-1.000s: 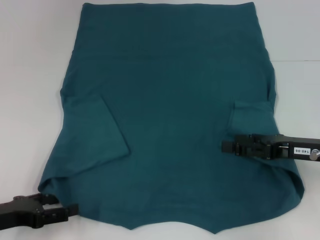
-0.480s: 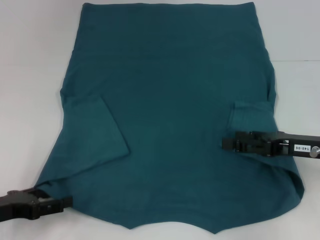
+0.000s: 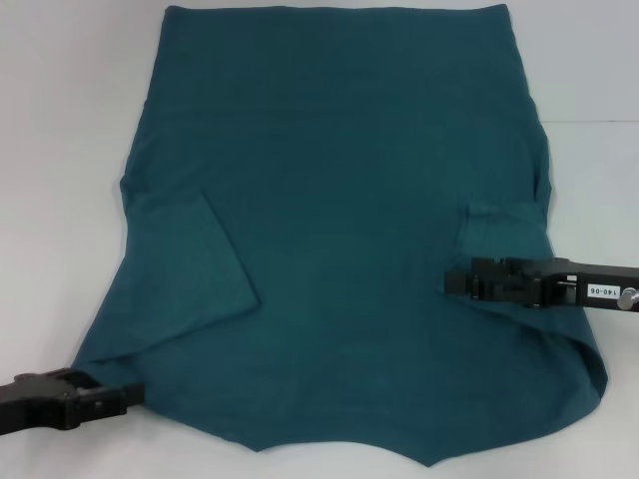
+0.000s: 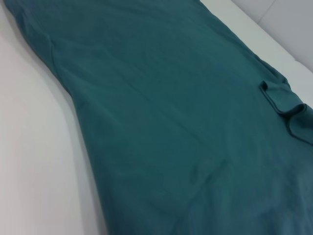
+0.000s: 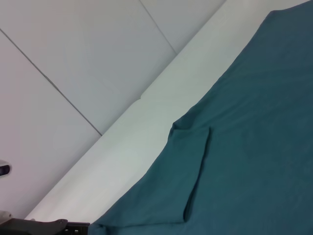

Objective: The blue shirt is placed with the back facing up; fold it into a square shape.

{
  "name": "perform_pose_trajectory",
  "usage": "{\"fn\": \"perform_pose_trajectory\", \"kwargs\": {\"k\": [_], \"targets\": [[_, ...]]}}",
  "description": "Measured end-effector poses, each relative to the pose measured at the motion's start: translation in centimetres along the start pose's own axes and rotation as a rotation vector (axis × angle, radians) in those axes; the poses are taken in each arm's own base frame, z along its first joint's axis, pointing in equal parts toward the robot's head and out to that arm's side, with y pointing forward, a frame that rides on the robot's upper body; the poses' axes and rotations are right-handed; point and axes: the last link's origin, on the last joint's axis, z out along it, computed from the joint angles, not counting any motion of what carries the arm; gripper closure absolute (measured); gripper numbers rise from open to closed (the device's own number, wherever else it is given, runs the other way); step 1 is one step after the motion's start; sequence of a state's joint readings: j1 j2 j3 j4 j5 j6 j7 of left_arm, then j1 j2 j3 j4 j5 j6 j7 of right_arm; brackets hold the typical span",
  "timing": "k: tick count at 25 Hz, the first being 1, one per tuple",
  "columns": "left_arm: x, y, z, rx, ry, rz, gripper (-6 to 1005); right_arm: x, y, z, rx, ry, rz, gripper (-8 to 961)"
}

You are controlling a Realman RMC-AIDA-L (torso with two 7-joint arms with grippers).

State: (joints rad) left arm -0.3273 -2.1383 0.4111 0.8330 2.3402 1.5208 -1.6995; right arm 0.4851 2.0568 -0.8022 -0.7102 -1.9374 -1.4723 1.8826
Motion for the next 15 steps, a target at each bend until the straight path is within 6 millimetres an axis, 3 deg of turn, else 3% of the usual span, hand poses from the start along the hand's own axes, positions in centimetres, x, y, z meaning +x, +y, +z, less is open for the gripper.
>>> {"fn": "perform_pose_trajectory", "kwargs": {"k": [15], "targets": [[0.42,0.17,-0.19,-0.023,-0.012,-0.100,202,-0.08,-0.03,-0.01,0.002,0.000,-0.006,49]]}}
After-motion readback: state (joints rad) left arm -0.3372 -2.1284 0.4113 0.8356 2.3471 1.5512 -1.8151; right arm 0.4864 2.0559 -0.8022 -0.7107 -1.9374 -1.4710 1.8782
